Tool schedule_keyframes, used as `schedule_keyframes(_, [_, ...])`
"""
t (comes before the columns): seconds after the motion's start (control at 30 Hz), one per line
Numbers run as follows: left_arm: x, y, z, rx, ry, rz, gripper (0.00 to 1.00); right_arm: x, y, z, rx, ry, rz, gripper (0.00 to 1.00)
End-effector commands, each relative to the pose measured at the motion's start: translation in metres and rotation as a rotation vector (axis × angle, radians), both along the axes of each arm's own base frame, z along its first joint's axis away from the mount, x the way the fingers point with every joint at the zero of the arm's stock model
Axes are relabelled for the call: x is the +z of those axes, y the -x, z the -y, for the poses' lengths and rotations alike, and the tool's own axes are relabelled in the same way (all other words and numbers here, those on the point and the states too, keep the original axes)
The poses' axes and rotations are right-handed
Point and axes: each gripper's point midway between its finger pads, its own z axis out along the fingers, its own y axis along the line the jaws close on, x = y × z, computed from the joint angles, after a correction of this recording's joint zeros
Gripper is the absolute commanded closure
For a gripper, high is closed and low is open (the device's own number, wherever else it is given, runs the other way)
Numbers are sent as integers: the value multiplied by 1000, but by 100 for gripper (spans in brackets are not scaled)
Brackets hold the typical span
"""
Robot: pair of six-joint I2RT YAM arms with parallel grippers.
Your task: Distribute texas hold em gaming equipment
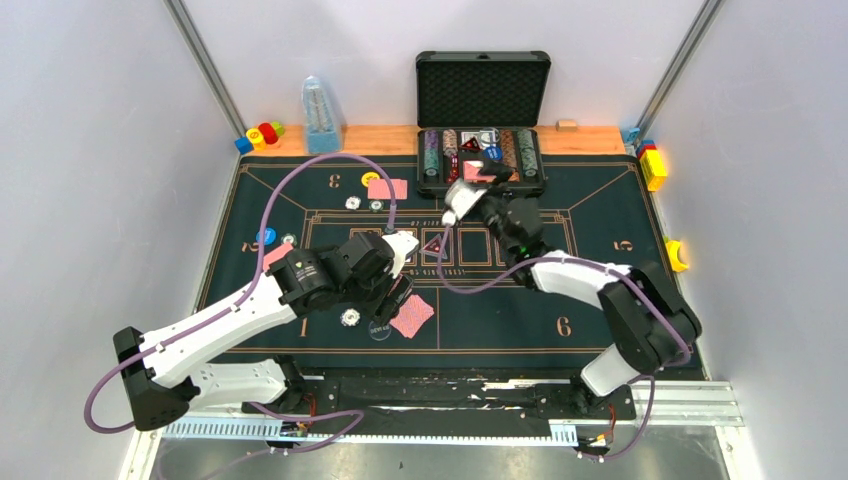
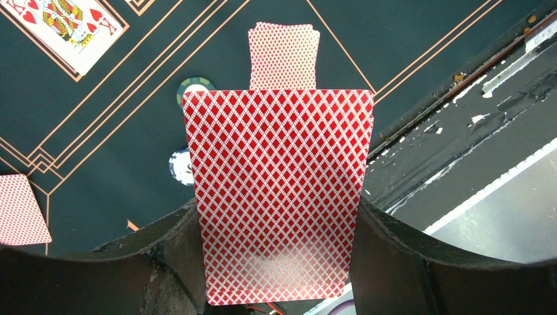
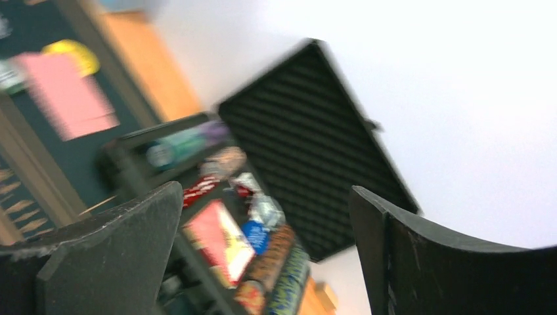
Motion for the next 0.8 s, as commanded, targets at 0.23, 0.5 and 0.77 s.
schedule_keyframes(0.23, [10, -4, 5, -6, 40, 33, 100, 53, -9, 51, -270, -989, -860, 2])
schedule_keyframes(0.5, [15, -2, 4, -15, 60, 41, 100, -100, 16, -13, -478, -805, -1313, 0])
schedule_keyframes(0.77, [16, -1, 4, -16, 66, 42, 100, -181, 5, -53, -680, -567, -1299, 1])
